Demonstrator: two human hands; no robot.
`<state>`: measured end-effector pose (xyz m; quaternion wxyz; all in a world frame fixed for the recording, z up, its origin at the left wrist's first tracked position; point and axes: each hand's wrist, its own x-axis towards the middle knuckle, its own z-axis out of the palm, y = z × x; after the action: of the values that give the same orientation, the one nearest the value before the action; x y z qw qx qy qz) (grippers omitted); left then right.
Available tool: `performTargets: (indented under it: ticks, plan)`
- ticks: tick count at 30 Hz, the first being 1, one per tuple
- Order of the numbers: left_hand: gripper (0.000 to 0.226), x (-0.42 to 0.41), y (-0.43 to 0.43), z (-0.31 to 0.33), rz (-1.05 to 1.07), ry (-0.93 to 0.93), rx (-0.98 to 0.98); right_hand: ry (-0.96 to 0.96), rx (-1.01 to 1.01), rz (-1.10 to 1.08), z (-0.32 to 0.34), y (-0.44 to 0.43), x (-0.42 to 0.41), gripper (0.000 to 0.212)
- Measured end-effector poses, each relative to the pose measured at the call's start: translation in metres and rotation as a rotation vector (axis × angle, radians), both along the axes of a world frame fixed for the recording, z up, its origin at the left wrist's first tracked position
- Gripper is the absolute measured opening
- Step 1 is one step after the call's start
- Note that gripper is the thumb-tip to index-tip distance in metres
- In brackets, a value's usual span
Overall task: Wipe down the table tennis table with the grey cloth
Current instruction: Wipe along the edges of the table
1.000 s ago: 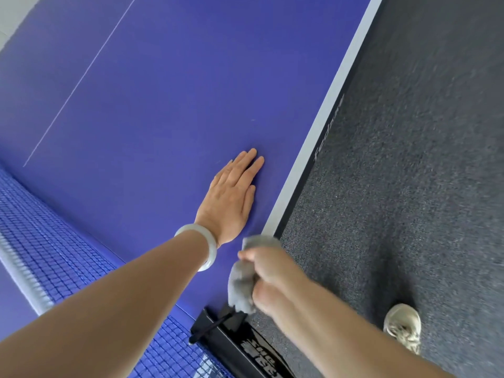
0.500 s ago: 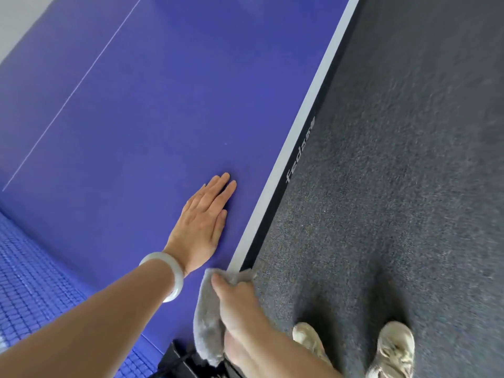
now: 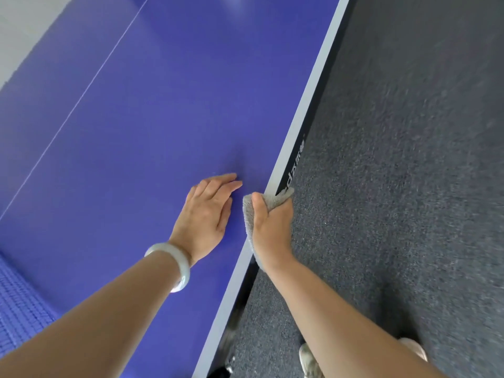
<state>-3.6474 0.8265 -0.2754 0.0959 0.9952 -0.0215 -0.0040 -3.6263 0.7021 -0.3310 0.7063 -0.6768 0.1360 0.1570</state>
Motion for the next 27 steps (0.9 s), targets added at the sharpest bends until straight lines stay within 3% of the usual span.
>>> performTargets:
  ticks: [4,8,12,16,21,24,27]
  plan:
    - [0.048,0.075,-0.024,-0.013,0.029,-0.003,-0.027,-0.033,0.064,-0.005,-0.002,-0.001,0.001,0.076]
    - [0.048,0.091,-0.025,-0.025,0.081,-0.018,-0.097,-0.042,0.111,-0.015,-0.005,-0.003,0.009,0.078]
    - [0.049,0.089,-0.023,-0.023,0.08,-0.029,-0.107,0.004,0.105,-0.052,-0.005,-0.01,0.096,0.033]
    - [0.049,0.091,-0.023,-0.023,0.095,-0.027,-0.116,0.048,0.056,-0.136,-0.001,-0.016,0.172,0.046]
    - [0.05,0.091,-0.025,-0.022,0.106,-0.021,-0.091,-0.056,0.053,-0.195,0.0,-0.007,0.105,0.021]
    - [0.05,0.091,-0.025,-0.023,0.114,-0.004,-0.081,-0.086,0.097,-0.142,0.001,-0.005,0.069,0.051]
    - [0.049,0.092,-0.026,-0.023,0.12,-0.011,-0.076,-0.063,0.142,-0.096,-0.001,-0.008,0.1,0.028]
